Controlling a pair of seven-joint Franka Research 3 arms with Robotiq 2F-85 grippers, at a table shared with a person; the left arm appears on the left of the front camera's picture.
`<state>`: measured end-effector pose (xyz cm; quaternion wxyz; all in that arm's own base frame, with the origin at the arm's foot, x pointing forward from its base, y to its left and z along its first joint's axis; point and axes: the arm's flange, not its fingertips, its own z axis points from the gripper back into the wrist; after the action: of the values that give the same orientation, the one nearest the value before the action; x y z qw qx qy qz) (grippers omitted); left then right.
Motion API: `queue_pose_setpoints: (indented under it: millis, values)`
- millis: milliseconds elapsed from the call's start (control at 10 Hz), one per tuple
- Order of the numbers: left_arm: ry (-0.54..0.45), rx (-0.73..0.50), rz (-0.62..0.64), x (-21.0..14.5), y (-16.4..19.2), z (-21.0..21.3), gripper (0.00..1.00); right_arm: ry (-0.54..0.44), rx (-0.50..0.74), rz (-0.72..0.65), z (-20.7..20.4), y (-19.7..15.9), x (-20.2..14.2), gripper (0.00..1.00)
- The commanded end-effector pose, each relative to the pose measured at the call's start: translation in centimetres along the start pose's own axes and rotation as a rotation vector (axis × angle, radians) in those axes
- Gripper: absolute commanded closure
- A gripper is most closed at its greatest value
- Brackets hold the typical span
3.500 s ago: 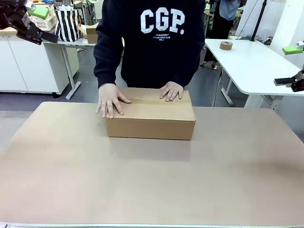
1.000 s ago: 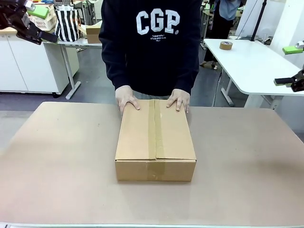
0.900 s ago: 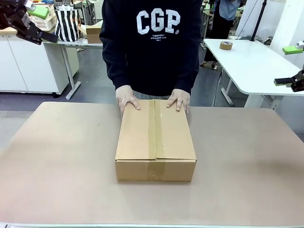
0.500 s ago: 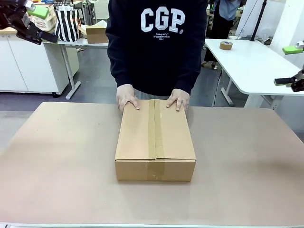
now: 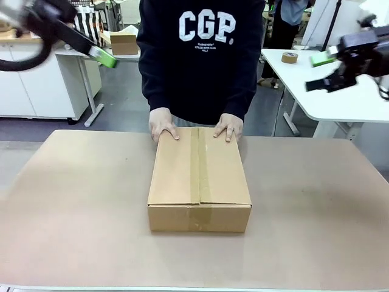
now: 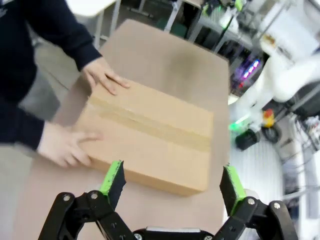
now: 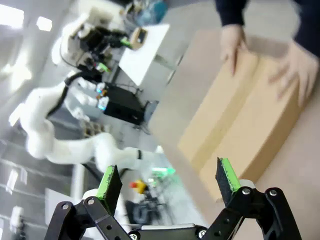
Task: Pack the gift set into the box.
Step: Press and hold the closed box until the human finishes sealing it.
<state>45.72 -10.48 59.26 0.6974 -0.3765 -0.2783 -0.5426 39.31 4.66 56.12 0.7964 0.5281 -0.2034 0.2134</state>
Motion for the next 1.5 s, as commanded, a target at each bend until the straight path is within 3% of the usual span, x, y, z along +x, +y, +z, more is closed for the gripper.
queue_pose_setpoints:
  millis: [0,100,300,500,600,700,800,900,1000,1100,1200,1300,1400]
  values:
    - [0.005,0.034,-0.3,0.0,1.6,-2.9,0.0,-0.117,-0.135,0.352,-5.0,-0.5,2.3,0.0]
    - [0.01,-0.014,-0.353,0.4,1.6,-4.7,0.0,-0.141,-0.357,0.535,-7.9,0.5,2.4,0.0]
    - [0.012,-0.108,-0.356,1.1,1.7,-6.7,0.0,-0.007,-0.484,0.709,-12.6,1.4,1.6,0.0]
    - [-0.06,-0.114,-0.31,1.0,1.6,-5.6,0.0,0.228,-0.359,0.625,-12.8,0.9,0.2,0.0]
    - [-0.047,-0.037,-0.151,0.8,2.3,-4.6,0.0,0.055,-0.388,0.683,-12.7,2.9,2.0,0.0]
    - [-0.002,-0.116,-0.34,0.8,1.4,-7.5,0.0,0.055,-0.388,0.683,-12.7,2.9,2.0,0.0]
    - [-0.002,-0.116,-0.34,0.8,1.4,-7.5,0.0,0.055,-0.388,0.683,-12.7,2.9,2.0,0.0]
    - [-0.002,-0.116,-0.34,0.8,1.4,-7.5,0.0,0.116,-0.391,0.698,-13.3,2.1,1.0,0.0]
    - [-0.015,-0.099,-0.284,0.6,1.8,-6.5,0.0,0.233,-0.217,0.898,-16.0,1.8,1.2,0.0]
    - [-0.053,-0.112,-0.361,-0.3,2.1,-9.1,0.0,0.262,-0.106,0.997,-18.3,0.4,1.2,0.0]
    - [-0.037,-0.082,-0.421,-1.8,2.1,-11.0,0.0,0.222,0.015,1.097,-18.9,-0.9,0.7,0.0]
    - [-0.009,-0.073,-0.421,-3.7,1.8,-12.8,0.0,0.249,0.084,1.162,-19.7,-2.3,-0.2,0.0]
    - [0.008,-0.082,-0.415,-5.8,1.1,-14.4,0.0,0.29,0.05,1.154,-21.5,-4.1,-1.2,0.0]
